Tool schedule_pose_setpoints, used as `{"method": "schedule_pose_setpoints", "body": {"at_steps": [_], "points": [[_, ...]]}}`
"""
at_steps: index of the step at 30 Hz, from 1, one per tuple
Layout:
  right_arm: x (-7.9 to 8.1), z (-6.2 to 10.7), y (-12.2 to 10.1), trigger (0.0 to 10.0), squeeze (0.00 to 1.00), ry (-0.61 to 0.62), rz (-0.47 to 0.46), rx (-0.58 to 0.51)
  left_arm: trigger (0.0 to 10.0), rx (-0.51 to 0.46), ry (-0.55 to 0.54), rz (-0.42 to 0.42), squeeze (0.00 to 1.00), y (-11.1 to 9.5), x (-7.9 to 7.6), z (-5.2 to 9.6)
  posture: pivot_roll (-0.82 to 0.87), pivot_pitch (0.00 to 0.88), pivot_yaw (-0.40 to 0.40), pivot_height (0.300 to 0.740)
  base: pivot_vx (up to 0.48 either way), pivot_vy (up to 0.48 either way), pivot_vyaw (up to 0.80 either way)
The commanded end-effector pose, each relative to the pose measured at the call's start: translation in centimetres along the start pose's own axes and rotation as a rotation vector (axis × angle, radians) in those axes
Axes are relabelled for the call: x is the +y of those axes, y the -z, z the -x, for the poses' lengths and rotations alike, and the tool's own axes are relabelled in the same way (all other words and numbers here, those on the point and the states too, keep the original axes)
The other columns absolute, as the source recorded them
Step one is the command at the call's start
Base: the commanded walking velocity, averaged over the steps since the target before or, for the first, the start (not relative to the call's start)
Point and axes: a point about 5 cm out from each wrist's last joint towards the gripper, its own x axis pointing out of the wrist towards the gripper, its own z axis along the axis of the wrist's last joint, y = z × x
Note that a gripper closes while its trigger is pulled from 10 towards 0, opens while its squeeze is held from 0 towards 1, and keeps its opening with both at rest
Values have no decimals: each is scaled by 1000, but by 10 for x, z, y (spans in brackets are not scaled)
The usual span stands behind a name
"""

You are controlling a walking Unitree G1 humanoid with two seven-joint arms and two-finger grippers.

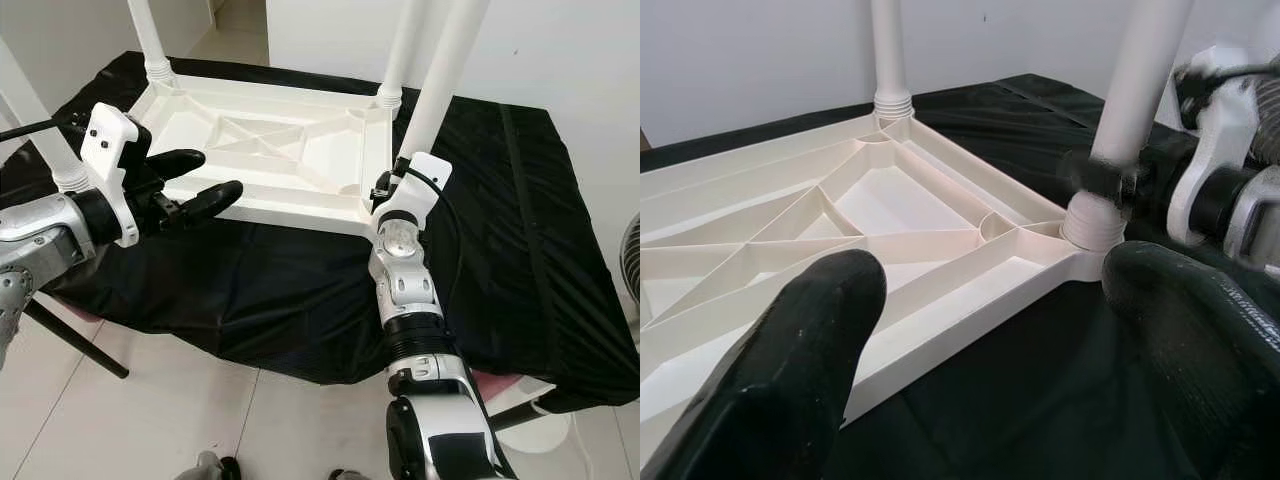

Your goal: Building children table

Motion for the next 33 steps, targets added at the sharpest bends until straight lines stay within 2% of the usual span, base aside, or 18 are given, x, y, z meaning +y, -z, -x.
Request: {"method": "schedule_pose_setpoints", "body": {"at_steps": [1,2,3,4,5,7,9,10,11,15,16,17,19,21,23,26,30,33], "points": [[-7,10,47,10000,1000,-34,17,184,10000,8,71,-1,0,1,-5,1,3,163,35,740,0,0,0],[-4,9,38,10000,1000,-74,15,129,10000,8,70,-2,0,1,-5,1,3,163,37,740,0,0,0],[-4,9,38,10000,1000,-74,15,129,10000,8,70,-2,0,1,-5,1,3,163,37,740,0,0,0],[3,9,28,10000,1000,-159,-2,70,10000,8,69,-2,0,1,-5,1,3,163,37,740,0,0,0],[7,9,20,10000,0,-220,-12,27,10000,7,69,-3,0,0,-5,1,3,163,37,740,0,0,0],[8,10,15,10000,0,-254,-10,-6,10000,7,68,-3,0,0,-5,1,3,163,37,740,0,0,0],[9,11,0,10000,0,-369,30,-98,10000,7,68,-3,0,0,-4,1,3,165,38,740,0,0,0],[9,11,0,10000,0,-369,30,-98,10000,7,68,-3,0,0,-4,1,3,165,38,740,0,0,0],[4,10,-7,10000,0,-409,71,-137,10000,7,67,-3,0,0,-4,1,3,167,40,740,0,0,0],[-1,7,-14,10000,0,-453,108,-163,10000,7,68,-4,0,0,-4,1,3,168,41,740,0,0,0],[-10,3,-20,10000,0,-480,149,-178,10000,7,69,-4,0,0,-4,1,3,170,42,740,0,0,0],[-10,3,-20,10000,0,-480,149,-178,10000,7,69,-4,0,0,-4,1,3,170,42,740,0,0,0],[-28,-7,-27,10000,0,-496,222,-173,10000,7,74,-3,0,-1,-5,2,3,176,45,740,0,0,0],[-31,-9,-29,10000,0,-508,235,-170,10000,7,75,-3,0,-1,-5,2,3,176,45,740,0,0,0],[-37,-15,-33,10000,0,-579,323,-156,10000,-3,104,5,0,-1,-11,-3,2,179,47,740,0,0,0],[-36,-17,-36,10000,0,-618,349,-148,10000,-7,113,6,0,-2,-11,-5,1,179,48,740,0,0,0],[-31,-20,-41,10000,0,-735,377,-133,10000,-11,119,5,0,-3,-11,-6,3,181,51,740,0,0,0],[-29,-21,-43,10000,0,-796,371,-124,10000,-12,118,6,0,-3,-10,-6,4,182,51,740,0,0,0]]}}
